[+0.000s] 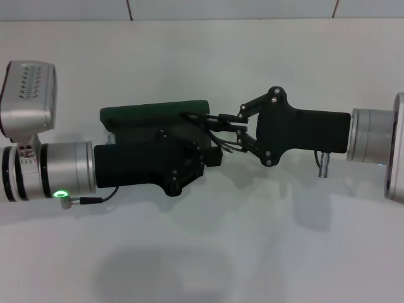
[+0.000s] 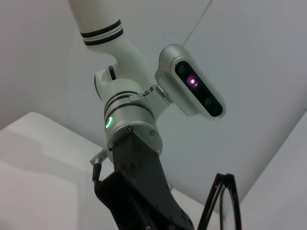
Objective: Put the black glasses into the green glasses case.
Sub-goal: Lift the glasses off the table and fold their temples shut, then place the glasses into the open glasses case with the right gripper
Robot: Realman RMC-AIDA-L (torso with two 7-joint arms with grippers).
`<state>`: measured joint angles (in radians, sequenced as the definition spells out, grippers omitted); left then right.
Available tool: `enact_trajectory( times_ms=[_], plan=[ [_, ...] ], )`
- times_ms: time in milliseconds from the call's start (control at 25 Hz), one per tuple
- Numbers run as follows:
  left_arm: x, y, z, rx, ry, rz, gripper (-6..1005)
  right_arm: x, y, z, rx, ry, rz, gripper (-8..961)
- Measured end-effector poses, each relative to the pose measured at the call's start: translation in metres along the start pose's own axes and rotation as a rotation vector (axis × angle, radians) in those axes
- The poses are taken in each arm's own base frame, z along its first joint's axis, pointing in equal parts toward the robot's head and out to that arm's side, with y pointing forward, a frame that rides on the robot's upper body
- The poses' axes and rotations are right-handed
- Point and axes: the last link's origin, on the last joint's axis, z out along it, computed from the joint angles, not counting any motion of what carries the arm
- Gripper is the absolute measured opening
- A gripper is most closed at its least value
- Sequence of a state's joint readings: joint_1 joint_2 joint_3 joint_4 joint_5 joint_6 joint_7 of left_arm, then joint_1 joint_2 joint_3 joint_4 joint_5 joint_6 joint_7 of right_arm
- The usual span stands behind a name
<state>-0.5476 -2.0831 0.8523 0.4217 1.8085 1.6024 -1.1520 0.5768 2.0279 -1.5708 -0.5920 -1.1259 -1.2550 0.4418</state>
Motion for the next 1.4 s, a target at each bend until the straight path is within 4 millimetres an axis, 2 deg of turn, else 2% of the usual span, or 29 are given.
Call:
enact_trajectory(
  times_ms=[720, 840, 880, 920, 1160, 1400],
  plan=[
    [-0.004, -0.002, -0.008, 0.036, 0.002, -0.011, 13, 0.0, -0.005, 0.0, 0.022, 0.001, 0.001, 63],
    [-0.017, -0.006, -0.019, 0.105, -0.031, -0.03, 13, -0.001, -0.01, 0.002, 0.043, -0.001, 0.003, 64],
    [-0.025, -0.008, -0.03, 0.149, -0.05, -0.043, 13, -0.001, -0.014, 0.005, 0.047, 0.005, -0.002, 65],
    [-0.025, -0.008, -0.03, 0.149, -0.05, -0.043, 13, -0.001, -0.014, 0.005, 0.047, 0.005, -0.002, 65],
    [-0.037, -0.006, -0.064, 0.238, -0.078, -0.05, 14, -0.005, -0.024, 0.018, 0.026, 0.011, -0.034, 68],
    [-0.048, 0.004, -0.085, 0.275, -0.09, -0.059, 14, -0.002, -0.022, 0.047, -0.041, 0.092, -0.075, 71]
  ],
)
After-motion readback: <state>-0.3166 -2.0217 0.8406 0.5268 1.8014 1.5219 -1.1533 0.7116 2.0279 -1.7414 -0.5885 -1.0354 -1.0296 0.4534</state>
